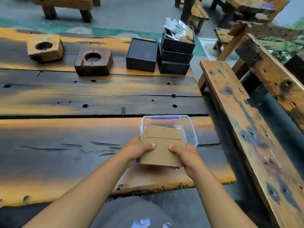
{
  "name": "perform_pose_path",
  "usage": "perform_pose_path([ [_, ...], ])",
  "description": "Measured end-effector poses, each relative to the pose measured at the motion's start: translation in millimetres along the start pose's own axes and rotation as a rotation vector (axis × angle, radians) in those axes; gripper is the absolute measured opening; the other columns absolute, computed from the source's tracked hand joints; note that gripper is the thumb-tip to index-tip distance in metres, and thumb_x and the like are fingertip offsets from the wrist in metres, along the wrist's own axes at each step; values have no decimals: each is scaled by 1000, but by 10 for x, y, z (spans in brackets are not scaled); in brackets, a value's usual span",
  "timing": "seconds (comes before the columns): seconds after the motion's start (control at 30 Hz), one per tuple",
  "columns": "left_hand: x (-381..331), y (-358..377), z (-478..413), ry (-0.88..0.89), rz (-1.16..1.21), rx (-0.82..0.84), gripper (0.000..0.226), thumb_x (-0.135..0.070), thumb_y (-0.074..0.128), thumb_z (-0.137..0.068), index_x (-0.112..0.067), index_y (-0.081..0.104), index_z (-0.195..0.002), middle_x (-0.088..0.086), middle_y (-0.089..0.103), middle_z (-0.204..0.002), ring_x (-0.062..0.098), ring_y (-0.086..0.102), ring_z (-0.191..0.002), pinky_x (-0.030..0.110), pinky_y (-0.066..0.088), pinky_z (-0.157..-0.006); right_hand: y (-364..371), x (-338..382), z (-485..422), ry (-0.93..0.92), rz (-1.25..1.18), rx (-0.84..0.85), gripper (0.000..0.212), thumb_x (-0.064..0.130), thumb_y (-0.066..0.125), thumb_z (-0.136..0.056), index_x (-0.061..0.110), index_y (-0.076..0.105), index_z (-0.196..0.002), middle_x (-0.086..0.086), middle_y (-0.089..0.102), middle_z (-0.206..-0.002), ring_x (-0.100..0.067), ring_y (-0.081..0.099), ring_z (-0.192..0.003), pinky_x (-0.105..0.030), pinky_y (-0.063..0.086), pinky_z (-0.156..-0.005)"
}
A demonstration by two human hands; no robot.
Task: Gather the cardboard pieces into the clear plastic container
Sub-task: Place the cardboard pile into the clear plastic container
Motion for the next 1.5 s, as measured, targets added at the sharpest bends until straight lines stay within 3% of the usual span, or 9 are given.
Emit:
perform_pose_path([
  [0.1, -154, 146, -202, 21, 126, 56, 43, -12, 70, -89, -6, 57, -129, 14, 71, -120, 23, 70, -97, 30, 59, -73, -79, 217, -191, 2, 77, -1, 44, 24, 77, -77, 15, 61, -118, -7, 73, -109, -26, 70, -99, -41, 58, -82],
  [0.2, -297, 201, -328, 22, 218, 90, 41, -5, 64, -92, -5, 55, -132, 17, 69, -124, 21, 69, -91, 22, 58, -64, -56, 386, -374, 5, 135, 18, 45, 28, 74, -79, 17, 60, -121, -7, 72, -112, -27, 69, -101, -40, 57, -81],
  [0.4, -300, 23, -608, -51, 229, 52, 37, -7, 62, -93, -2, 58, -130, 23, 69, -122, 30, 66, -95, 31, 55, -69, 149, 434, -639, 60, 165, 77, 37, 24, 67, -83, 18, 60, -119, -5, 73, -112, -24, 68, -103, -44, 56, -91],
  [0.6, -322, 95, -856, -70, 200, 12, 35, -3, 63, -91, -4, 61, -126, 18, 72, -118, 33, 69, -109, 40, 56, -91, 83, 588, -1015, 65, 246, 171, 34, 14, 63, -87, 9, 58, -120, -10, 72, -110, -24, 69, -97, -31, 52, -71],
  [0.77, -313, 213, -993, -110, 150, -80, 33, -6, 72, -85, -13, 62, -116, 7, 75, -106, 23, 71, -97, 35, 59, -79, -85, 570, -1268, 96, 294, 238, 42, 14, 71, -82, 9, 55, -120, -9, 70, -111, -24, 69, -99, -38, 57, -83],
  [0.97, -188, 429, -1127, -172, 40, -142, 37, -5, 73, -82, -8, 67, -119, 12, 75, -113, 30, 71, -105, 50, 55, -98, -263, 383, -1459, 132, 346, 280, 38, 12, 72, -81, 14, 58, -117, -5, 71, -107, -20, 69, -96, -33, 57, -77],
  [1.1, -68, 397, -1211, -204, 24, -189, 48, -9, 76, -80, -13, 58, -124, 8, 73, -114, 28, 71, -103, 47, 58, -93, -254, 220, -1543, 183, 388, 279, 38, 16, 72, -83, 10, 59, -118, -7, 71, -110, -23, 69, -98, -39, 58, -86],
  [1.33, 11, 344, -1287, -266, -29, -189, 51, -15, 78, -79, -23, 49, -120, -5, 69, -96, 11, 69, -81, 21, 50, -52, -239, 99, -1610, 241, 446, 266, 40, 20, 75, -79, 15, 57, -114, -5, 69, -110, -21, 67, -95, -41, 57, -87],
  [1.5, 90, 363, -1316, -300, -82, -180, 52, -11, 76, -81, -14, 48, -125, 9, 70, -113, 23, 70, -97, 39, 59, -85, -242, 53, -1674, 272, 626, 270, 46, 26, 77, -77, 14, 56, -117, -6, 67, -114, -25, 66, -101, -42, 57, -88],
])
Point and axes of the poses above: each hand's wrist, its own z-axis away from the middle knuckle, its own y-axis out of the palm, x = y × z, the point moved 9 cm from there along -z, towards the middle knuckle
